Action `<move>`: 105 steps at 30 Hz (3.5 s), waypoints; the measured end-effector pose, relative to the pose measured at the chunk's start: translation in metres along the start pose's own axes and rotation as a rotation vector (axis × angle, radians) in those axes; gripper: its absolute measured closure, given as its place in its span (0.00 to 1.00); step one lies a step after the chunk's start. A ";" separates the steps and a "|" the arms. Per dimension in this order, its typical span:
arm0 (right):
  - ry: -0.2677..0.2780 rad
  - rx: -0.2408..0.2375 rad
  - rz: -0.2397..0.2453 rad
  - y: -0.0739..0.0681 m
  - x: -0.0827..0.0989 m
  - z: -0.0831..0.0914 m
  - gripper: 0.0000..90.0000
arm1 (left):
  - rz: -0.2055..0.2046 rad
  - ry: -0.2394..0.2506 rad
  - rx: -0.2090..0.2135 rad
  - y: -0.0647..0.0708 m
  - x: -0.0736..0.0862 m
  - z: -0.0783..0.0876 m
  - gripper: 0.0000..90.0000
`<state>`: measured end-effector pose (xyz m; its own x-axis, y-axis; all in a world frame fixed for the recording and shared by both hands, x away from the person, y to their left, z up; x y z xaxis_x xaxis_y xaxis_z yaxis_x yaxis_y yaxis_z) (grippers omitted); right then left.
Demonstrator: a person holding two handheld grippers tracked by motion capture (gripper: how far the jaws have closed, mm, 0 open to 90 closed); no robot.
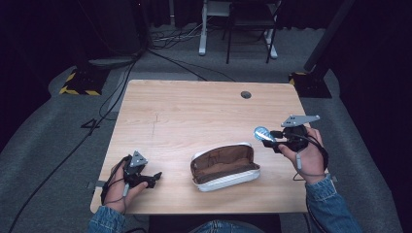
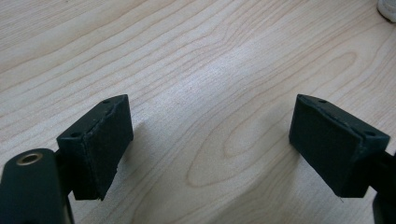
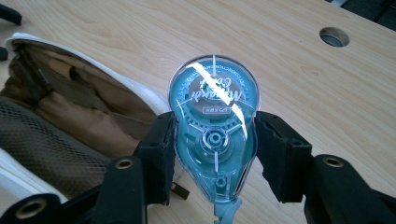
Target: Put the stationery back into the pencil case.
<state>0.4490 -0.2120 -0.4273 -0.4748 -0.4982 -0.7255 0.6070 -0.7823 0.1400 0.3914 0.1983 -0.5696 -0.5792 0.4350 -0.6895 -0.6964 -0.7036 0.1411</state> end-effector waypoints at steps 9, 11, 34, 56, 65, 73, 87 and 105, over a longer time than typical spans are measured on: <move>-0.001 -0.059 0.051 -0.028 -0.007 0.004 0.56 | -0.007 -0.002 -0.002 0.000 -0.002 -0.001 0.15; -0.004 -0.071 0.064 -0.034 -0.007 0.005 0.56 | -0.006 -0.002 -0.001 0.000 -0.002 -0.001 0.15; -0.075 -0.202 0.161 -0.088 -0.005 -0.007 0.56 | 0.001 0.001 0.003 0.001 -0.002 -0.002 0.15; -0.150 -0.300 0.177 -0.115 0.006 -0.033 0.56 | 0.001 -0.003 0.006 0.001 -0.002 -0.002 0.15; -0.158 -0.327 0.188 -0.119 0.007 -0.044 0.56 | -0.003 -0.003 0.002 0.001 -0.003 -0.003 0.15; -0.160 -0.351 0.196 -0.124 0.007 -0.058 0.55 | -0.006 -0.002 0.001 0.000 -0.003 -0.003 0.15; -0.057 -0.314 0.200 -0.111 -0.004 -0.047 0.37 | -0.009 -0.004 0.000 0.000 -0.003 -0.003 0.15; 0.067 -0.185 0.151 -0.061 -0.014 -0.028 0.28 | -0.009 -0.004 0.000 0.000 -0.003 -0.003 0.15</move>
<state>0.4361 -0.1469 -0.4443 -0.3302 -0.5740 -0.7493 0.7772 -0.6159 0.1293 0.3946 0.1951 -0.5693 -0.5744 0.4440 -0.6877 -0.7019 -0.6994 0.1347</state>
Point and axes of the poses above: each handheld gripper's, and its own axes: z roughly backward along the jaws, x roughly out of its underside, y roughly to its right, the point moved 9 cm from there along -z, roughly forward along the jaws, and after that the axes turned 10 degrees about x, right-handed, at the moved point
